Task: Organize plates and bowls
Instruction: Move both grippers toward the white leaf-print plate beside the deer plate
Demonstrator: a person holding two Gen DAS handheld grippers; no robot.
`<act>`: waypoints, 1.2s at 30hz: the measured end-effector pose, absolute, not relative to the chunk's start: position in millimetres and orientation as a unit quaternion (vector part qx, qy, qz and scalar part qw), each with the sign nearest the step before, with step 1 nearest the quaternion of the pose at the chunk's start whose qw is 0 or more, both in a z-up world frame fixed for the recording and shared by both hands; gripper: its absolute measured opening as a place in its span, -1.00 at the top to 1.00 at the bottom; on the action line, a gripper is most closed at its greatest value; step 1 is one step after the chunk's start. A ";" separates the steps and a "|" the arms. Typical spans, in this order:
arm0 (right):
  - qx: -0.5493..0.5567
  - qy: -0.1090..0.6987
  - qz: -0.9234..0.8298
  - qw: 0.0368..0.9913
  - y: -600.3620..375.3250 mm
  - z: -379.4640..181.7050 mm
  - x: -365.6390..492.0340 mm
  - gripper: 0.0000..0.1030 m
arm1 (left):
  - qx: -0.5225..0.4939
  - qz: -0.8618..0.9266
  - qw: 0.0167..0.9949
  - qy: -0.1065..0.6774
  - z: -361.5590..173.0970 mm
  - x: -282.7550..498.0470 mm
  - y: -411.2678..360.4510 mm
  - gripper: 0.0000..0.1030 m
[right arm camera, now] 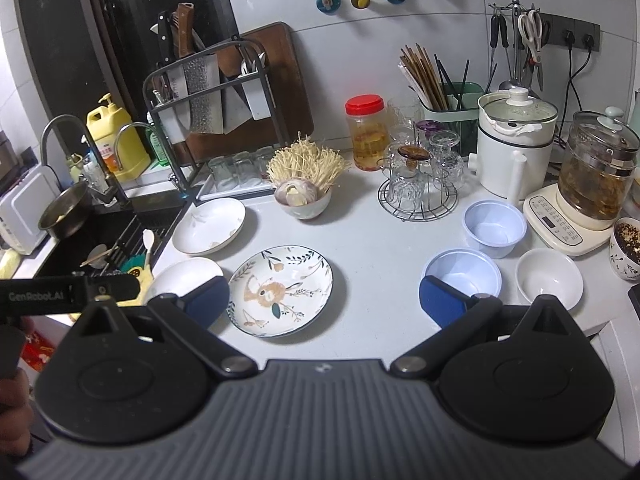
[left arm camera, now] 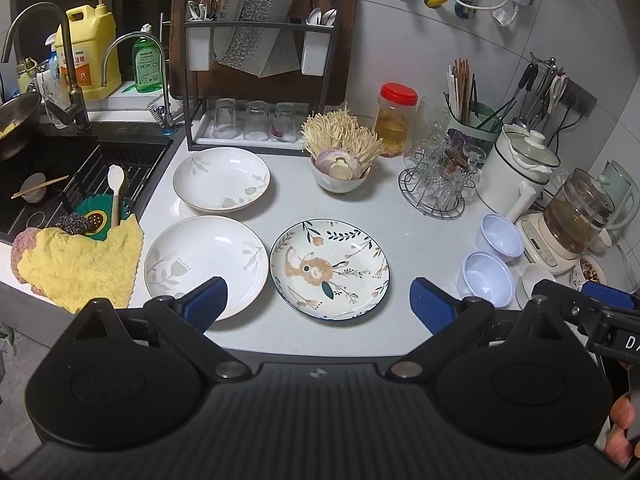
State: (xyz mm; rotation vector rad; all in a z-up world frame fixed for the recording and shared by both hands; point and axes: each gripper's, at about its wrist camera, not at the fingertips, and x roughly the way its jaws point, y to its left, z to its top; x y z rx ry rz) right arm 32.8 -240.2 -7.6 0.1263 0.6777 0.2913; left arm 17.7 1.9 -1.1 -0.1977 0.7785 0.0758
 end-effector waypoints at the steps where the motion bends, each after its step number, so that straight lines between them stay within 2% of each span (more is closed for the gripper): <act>1: 0.062 0.330 0.143 0.931 -240.4 -7.6 32.5 -1.00 | -0.096 0.036 0.920 0.379 -1.1 17.9 2.1 -0.93; 36: 0.076 0.324 0.139 0.933 -259.5 -10.3 12.2 -1.00 | -0.097 0.023 0.919 0.382 -0.3 8.8 -15.5 -0.93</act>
